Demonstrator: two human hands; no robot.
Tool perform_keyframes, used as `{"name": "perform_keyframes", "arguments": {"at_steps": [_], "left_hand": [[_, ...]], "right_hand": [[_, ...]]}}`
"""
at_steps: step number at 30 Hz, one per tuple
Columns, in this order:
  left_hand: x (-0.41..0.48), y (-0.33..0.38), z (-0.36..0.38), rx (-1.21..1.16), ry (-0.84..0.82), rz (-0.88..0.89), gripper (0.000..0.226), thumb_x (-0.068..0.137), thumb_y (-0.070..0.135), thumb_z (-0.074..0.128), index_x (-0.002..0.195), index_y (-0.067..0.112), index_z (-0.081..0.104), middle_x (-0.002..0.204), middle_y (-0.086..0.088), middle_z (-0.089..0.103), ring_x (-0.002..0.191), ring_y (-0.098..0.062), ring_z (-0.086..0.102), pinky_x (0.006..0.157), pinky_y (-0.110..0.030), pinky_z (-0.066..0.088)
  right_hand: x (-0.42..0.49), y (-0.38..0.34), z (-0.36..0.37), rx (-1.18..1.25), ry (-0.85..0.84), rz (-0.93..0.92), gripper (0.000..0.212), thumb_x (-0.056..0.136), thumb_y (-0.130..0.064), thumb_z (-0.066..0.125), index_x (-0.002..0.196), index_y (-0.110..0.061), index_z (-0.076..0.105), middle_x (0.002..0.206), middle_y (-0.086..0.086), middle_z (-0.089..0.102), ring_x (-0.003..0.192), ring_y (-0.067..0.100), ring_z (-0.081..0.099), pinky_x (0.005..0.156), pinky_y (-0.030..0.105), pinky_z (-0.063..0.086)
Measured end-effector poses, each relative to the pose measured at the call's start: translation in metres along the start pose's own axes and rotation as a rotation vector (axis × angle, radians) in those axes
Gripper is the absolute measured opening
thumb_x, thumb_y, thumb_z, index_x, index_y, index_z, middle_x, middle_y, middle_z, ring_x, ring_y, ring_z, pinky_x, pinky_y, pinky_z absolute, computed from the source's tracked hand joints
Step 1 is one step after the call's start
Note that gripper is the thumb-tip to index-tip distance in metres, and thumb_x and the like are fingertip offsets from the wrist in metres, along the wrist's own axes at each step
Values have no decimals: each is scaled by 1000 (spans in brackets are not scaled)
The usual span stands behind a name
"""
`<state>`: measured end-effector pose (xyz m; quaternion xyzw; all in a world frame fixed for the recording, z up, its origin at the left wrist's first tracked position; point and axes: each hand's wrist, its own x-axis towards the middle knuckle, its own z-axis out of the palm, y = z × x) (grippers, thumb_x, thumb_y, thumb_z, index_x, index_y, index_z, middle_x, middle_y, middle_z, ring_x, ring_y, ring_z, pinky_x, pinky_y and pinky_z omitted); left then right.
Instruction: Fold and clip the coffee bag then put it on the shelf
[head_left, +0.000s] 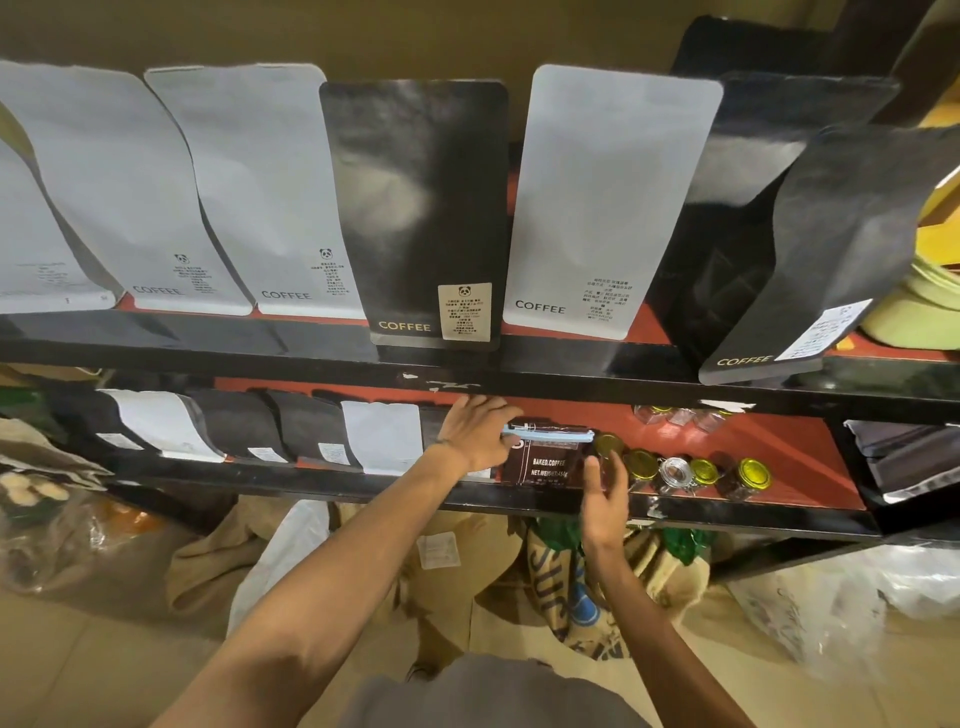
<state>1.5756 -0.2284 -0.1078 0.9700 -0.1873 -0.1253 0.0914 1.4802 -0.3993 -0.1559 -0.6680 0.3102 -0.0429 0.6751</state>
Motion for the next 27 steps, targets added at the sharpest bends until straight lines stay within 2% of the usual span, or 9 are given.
{"name": "perform_keyframes", "arguments": {"at_steps": [2,5,8,14,18,21,23,25,27], "left_hand": [[4,1,3,35,26,-6,37,96,38,52,131,29,57,137,3,59,129,-21,49,114,-40,29],[9,2,5,73,38,-35,33,96,37,55,127,29,63,129,3,65,123,-21,55,110,-38,32],[9,2,7,93,44,-37,33,96,37,55,126,29,64,126,3,67,121,-22,56,110,-37,30],[5,3,5,123,65,-3,33,97,35,54,127,27,64,124,2,68,119,-22,57,109,-36,29],[0,0,5,63,55,27,40,97,34,54,136,24,55,136,-1,59,129,-23,47,113,-39,25],[-9,-6,5,3,95,78,52,96,33,55,146,25,40,150,-1,43,141,-24,31,120,-42,14],[-18,-10,4,-6,153,99,58,95,36,55,148,26,33,154,-1,37,145,-24,25,121,-44,10],[-27,-15,4,-9,221,118,62,94,40,55,150,27,30,155,-3,34,146,-26,23,122,-47,9],[-35,-23,6,7,295,116,66,91,43,56,150,26,32,154,-5,36,145,-29,25,122,-50,13]], "right_hand": [[5,11,3,174,-72,173,55,101,-39,45,152,-25,29,154,12,40,140,32,39,113,47,36],[10,13,8,240,-175,274,53,102,-46,36,150,-23,35,150,9,44,139,28,40,108,47,38],[7,10,12,253,-202,312,54,102,-47,38,148,-21,38,140,6,49,137,28,43,108,50,40],[8,11,16,241,-212,330,51,103,-44,37,150,-23,34,150,11,43,139,32,40,109,59,38],[13,13,12,173,-239,321,49,102,-45,39,148,-27,39,148,10,48,136,31,44,108,59,40],[11,3,8,116,-205,259,49,103,-38,41,150,-26,34,147,5,46,138,31,42,107,53,40],[4,-4,4,35,-128,158,55,102,-33,47,153,-23,29,154,10,40,140,33,39,112,53,36],[-10,-19,0,-165,-18,-56,64,98,-32,55,154,-19,26,156,12,38,142,31,37,114,49,33],[-20,-38,-2,-382,41,-308,73,92,-40,55,154,-18,23,159,8,33,145,25,32,114,44,31]]}}
